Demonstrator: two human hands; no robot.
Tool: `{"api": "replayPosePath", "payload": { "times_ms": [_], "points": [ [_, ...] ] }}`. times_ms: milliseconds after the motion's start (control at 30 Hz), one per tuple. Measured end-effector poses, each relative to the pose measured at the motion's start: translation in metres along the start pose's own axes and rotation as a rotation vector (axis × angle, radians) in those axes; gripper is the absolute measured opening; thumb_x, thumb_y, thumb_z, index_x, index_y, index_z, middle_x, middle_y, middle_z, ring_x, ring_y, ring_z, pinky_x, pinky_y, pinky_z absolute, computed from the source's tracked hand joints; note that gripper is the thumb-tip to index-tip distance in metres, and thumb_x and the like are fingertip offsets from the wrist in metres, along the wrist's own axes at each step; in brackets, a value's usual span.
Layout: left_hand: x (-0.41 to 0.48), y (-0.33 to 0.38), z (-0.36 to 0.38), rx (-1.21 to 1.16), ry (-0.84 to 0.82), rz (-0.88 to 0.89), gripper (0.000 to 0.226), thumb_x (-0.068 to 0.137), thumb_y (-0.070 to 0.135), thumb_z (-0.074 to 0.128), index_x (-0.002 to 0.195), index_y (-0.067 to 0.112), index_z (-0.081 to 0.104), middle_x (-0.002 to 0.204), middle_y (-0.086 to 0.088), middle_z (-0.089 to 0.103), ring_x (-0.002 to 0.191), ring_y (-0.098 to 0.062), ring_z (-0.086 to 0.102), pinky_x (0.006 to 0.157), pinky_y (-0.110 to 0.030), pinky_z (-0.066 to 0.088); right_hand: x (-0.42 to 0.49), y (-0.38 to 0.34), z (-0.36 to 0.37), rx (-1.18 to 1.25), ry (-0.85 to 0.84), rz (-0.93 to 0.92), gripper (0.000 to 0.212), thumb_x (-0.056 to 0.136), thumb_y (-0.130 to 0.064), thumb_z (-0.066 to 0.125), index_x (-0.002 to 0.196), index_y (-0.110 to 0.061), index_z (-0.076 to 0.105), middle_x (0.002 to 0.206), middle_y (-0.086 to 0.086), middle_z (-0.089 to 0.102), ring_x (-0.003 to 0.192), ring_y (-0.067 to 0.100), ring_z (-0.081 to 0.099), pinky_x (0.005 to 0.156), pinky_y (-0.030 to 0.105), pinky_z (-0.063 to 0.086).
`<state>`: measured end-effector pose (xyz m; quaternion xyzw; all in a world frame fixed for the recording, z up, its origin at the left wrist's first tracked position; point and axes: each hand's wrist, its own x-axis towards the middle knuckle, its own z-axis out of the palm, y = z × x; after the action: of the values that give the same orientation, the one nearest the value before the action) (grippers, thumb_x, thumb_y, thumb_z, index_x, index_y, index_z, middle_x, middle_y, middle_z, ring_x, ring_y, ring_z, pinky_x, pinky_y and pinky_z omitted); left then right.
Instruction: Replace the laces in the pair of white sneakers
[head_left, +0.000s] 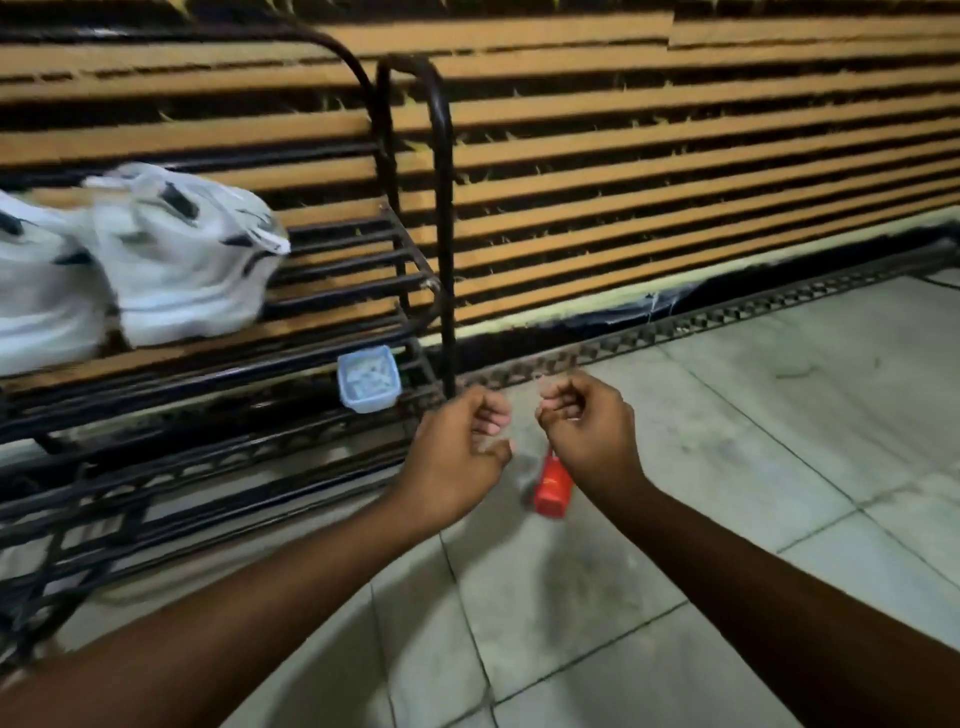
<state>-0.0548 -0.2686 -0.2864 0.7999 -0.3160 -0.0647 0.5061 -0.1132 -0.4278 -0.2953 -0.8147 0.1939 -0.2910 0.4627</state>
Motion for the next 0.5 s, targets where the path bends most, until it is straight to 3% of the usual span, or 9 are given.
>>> {"api": "replayPosePath", "payload": {
  "times_ms": [133,200,333,400,467,500],
  "points": [
    [0.036,-0.046,0.055,0.027,-0.070,-0.111,0.033,0.079,0.004,0.076,0.093,0.028,0.060,0.089,0.005,0.064,0.084,-0.013,0.064,0.079,-0.031,0.055,0.025,0.064,0.003,-0.022,0.003,0.203,0.014,0.077,-0.005,0.071,0.085,-0.016,0.071,0.078,-0.005,0.071,0.071,0.003,0.065,0.072,0.020,0.050],
    [0.051,-0.067,0.080,0.071,-0.128,-0.178,0.026,0.071,0.021,0.074,0.091,0.023,0.058,0.085,0.007,0.063,0.082,-0.015,0.064,0.077,-0.035,0.055,0.036,0.095,0.006,-0.065,0.023,0.284,0.015,0.075,-0.007,0.070,0.084,-0.019,0.072,0.078,-0.008,0.072,0.074,0.003,0.066,0.076,0.023,0.050],
    [0.075,-0.102,0.124,0.122,-0.214,-0.331,0.048,0.053,0.056,0.066,0.083,0.021,0.052,0.086,-0.007,0.069,0.089,-0.030,0.068,0.078,-0.041,0.056,0.051,0.148,0.018,-0.132,-0.017,0.437,0.015,0.075,-0.014,0.071,0.089,-0.018,0.072,0.081,0.001,0.074,0.081,0.019,0.069,0.082,0.032,0.053],
    [0.084,-0.112,0.138,0.221,-0.302,-0.371,0.049,0.057,0.058,0.067,0.086,0.019,0.057,0.084,-0.005,0.069,0.090,-0.027,0.069,0.066,-0.030,0.052,0.055,0.167,0.025,-0.165,-0.035,0.506,0.014,0.077,-0.020,0.072,0.091,-0.017,0.071,0.083,0.004,0.074,0.082,0.022,0.069,0.081,0.032,0.054],
    [0.089,-0.122,0.148,0.300,-0.331,-0.388,0.040,0.070,0.052,0.076,0.085,0.018,0.061,0.077,0.002,0.062,0.082,-0.021,0.063,0.051,-0.014,0.033,0.060,0.186,0.032,-0.157,-0.053,0.556,0.014,0.079,-0.027,0.074,0.089,-0.017,0.071,0.083,0.003,0.073,0.084,0.023,0.069,0.081,0.034,0.055],
    [0.091,-0.126,0.152,0.314,-0.316,-0.382,0.032,0.075,0.045,0.079,0.079,0.019,0.060,0.075,0.002,0.059,0.081,-0.020,0.059,0.049,-0.016,0.030,0.062,0.195,0.036,-0.153,-0.067,0.569,0.016,0.080,-0.031,0.074,0.087,-0.017,0.072,0.082,0.002,0.073,0.085,0.022,0.069,0.081,0.034,0.055]
  ]
}}
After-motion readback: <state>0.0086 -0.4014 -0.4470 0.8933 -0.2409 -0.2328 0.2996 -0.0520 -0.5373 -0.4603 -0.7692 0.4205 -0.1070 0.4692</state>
